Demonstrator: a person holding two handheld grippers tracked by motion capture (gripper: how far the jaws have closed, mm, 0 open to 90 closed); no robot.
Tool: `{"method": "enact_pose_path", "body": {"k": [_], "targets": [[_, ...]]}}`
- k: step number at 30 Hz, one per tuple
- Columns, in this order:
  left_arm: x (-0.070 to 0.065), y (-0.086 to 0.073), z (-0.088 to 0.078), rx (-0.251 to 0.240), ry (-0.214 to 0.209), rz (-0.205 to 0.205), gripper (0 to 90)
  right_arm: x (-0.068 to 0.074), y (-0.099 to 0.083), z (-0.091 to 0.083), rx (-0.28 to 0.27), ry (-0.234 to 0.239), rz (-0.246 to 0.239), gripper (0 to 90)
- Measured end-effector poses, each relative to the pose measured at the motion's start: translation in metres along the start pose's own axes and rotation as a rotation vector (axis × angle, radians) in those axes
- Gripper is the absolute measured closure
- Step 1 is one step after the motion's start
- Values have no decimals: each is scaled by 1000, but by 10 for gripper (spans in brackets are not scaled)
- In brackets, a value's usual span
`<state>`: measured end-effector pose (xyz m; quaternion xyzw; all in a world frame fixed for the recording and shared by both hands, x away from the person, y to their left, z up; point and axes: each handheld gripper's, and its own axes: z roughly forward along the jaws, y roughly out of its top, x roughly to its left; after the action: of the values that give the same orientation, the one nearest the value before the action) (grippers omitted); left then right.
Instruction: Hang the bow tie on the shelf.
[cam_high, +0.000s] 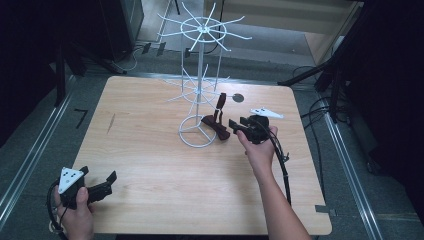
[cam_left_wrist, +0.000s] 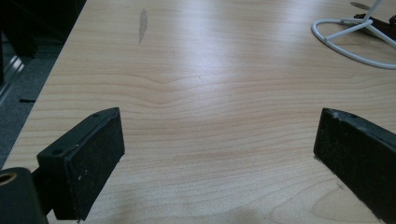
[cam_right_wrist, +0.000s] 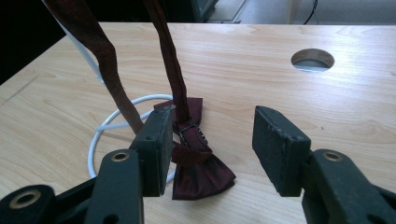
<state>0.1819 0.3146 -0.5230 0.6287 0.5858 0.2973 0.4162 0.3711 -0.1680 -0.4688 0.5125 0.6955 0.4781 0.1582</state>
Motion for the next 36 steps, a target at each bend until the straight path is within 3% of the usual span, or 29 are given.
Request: {"method": "enact_pose_path", "body": {"k": [11,14,17,24,36], "targets": [[0,0,0,-1,3,3,22,-9,-7,-26,-19,0,-5,436],[0,0,0,-1,2,5,22,-12,-12,-32,-12,-4,4,390],[0,0,0,-2,3,5,22,-15,-18,-41,-14,-39,-3,300],[0,0,0,-1,3,5,22,-20,-27,-51,-15,-51,-2,147],[-1,0,0,-1,2,8,23,-32,-46,-68,-17,-57,1,65]]}}
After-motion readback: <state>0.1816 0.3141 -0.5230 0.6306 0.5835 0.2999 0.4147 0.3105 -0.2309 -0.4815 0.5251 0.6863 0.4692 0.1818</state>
